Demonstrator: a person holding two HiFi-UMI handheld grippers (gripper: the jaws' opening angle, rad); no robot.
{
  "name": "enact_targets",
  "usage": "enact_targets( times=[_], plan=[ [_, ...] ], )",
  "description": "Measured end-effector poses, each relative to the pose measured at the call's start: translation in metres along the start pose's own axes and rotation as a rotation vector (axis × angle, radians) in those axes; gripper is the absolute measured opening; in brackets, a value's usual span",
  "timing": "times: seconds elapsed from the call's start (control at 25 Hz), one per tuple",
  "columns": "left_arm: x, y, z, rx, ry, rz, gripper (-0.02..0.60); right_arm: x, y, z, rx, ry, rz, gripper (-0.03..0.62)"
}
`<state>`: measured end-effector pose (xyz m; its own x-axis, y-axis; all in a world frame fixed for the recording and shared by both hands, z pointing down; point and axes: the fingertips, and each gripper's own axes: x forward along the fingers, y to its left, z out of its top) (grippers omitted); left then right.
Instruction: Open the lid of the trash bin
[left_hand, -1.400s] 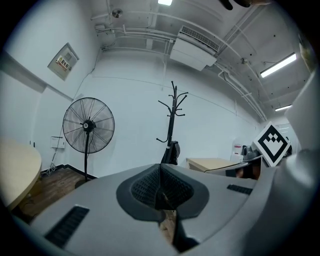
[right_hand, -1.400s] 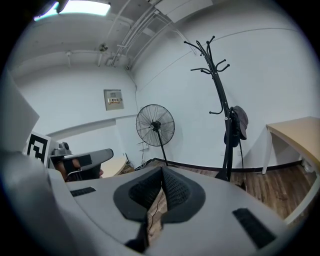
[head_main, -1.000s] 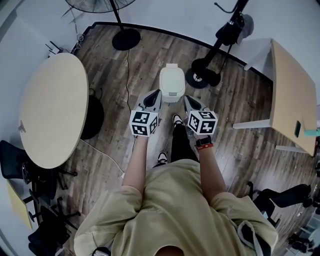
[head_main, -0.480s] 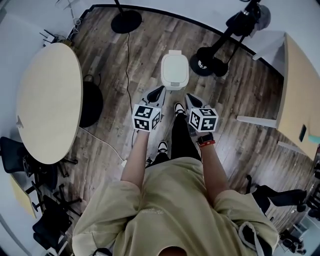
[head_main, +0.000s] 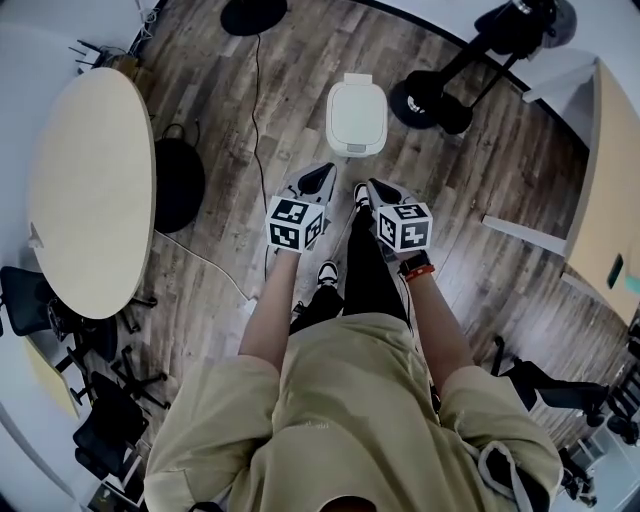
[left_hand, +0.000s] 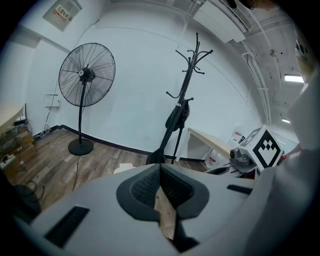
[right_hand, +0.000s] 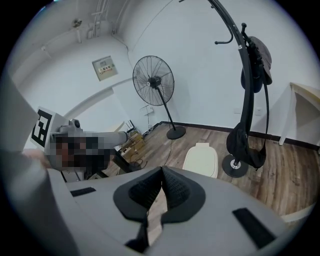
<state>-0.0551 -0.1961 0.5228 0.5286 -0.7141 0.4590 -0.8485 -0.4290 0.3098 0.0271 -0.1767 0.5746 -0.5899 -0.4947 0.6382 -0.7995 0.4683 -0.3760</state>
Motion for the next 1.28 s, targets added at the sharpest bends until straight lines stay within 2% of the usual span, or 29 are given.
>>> enact_targets(
  times=[0.2, 0.36, 0.68, 0.96, 1.28],
  plan=[
    [0.029, 0.017, -0.027, -0.032, 0.045, -0.004, 0.023, 0.034, -0.02, -0.011, 0.004, 0.04, 0.024, 0.015],
    [0.048, 0.028, -0.048, -0.047, 0.074, -0.009, 0.023, 0.06, -0.037, -0.023, 0.054, 0.067, 0.048, 0.015],
    [0.084, 0.051, -0.072, -0.058, 0.1, -0.004, 0.023, 0.102, -0.068, -0.041, 0.066, 0.124, 0.072, 0.015],
    [0.111, 0.07, -0.089, -0.013, 0.067, -0.023, 0.023, 0.141, -0.093, -0.055, 0.074, 0.155, 0.069, 0.015],
    [0.145, 0.104, -0.121, -0.021, 0.071, -0.04, 0.023, 0.188, -0.115, -0.079, 0.077, 0.208, 0.081, 0.015]
  ],
)
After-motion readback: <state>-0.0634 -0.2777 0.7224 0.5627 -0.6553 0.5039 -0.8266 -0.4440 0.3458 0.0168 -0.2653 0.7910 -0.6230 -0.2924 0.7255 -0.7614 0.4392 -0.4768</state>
